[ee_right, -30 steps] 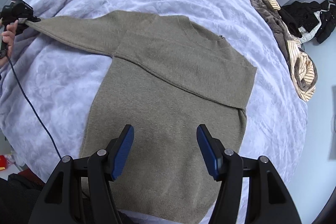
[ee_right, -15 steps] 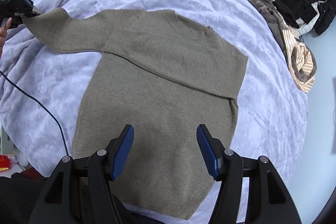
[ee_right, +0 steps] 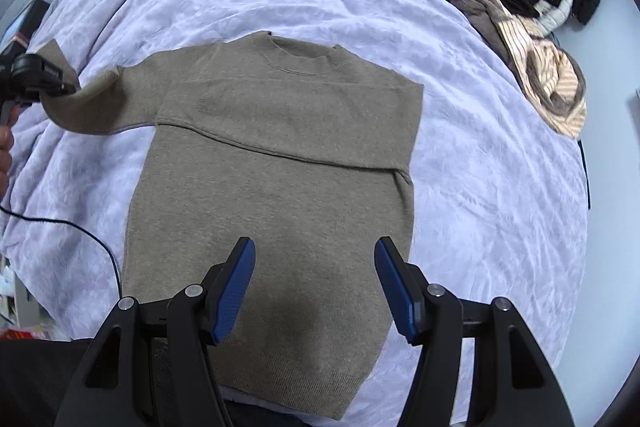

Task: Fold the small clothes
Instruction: 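Lift the held cuff and carry it across the sweater body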

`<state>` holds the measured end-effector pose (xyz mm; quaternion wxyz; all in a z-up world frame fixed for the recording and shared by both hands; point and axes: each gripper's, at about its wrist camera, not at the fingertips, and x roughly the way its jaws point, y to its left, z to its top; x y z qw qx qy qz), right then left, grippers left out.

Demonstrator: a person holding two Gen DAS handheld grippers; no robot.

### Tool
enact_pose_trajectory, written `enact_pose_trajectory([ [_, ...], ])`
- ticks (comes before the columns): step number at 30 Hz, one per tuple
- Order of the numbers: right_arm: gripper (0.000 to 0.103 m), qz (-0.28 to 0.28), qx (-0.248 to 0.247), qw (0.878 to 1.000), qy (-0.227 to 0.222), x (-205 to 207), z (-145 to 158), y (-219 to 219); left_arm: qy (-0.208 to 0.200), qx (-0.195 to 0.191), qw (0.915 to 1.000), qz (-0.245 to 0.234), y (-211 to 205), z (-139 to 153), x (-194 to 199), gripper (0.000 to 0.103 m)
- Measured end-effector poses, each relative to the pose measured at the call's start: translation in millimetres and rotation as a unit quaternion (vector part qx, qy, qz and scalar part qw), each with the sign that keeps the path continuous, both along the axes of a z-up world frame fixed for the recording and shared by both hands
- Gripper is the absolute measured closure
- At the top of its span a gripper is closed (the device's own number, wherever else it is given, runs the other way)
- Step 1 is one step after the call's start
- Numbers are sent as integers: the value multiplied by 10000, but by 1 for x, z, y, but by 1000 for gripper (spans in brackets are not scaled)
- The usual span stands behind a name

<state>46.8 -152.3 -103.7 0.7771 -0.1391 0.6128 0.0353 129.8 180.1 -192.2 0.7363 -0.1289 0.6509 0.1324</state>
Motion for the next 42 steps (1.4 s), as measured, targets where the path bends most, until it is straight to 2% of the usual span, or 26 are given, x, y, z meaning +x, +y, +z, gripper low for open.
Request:
enact_pose_trajectory([
  [7, 37, -174, 44, 9998, 62, -11, -6, -17, 61, 200, 9985, -514, -47, 15, 4, 96],
  [14, 37, -214, 125, 9997, 4, -13, -4, -31, -23, 296, 9965, -788, -87, 32, 11, 96],
  [29, 37, -92, 295, 9995, 55, -4, -7, -64, -120, 546, 9930, -1036, -160, 50, 13, 96],
  [42, 37, 122, 411, 9991, 32, -1, -10, -81, -144, 685, 9911, -1134, -200, 60, 18, 96],
])
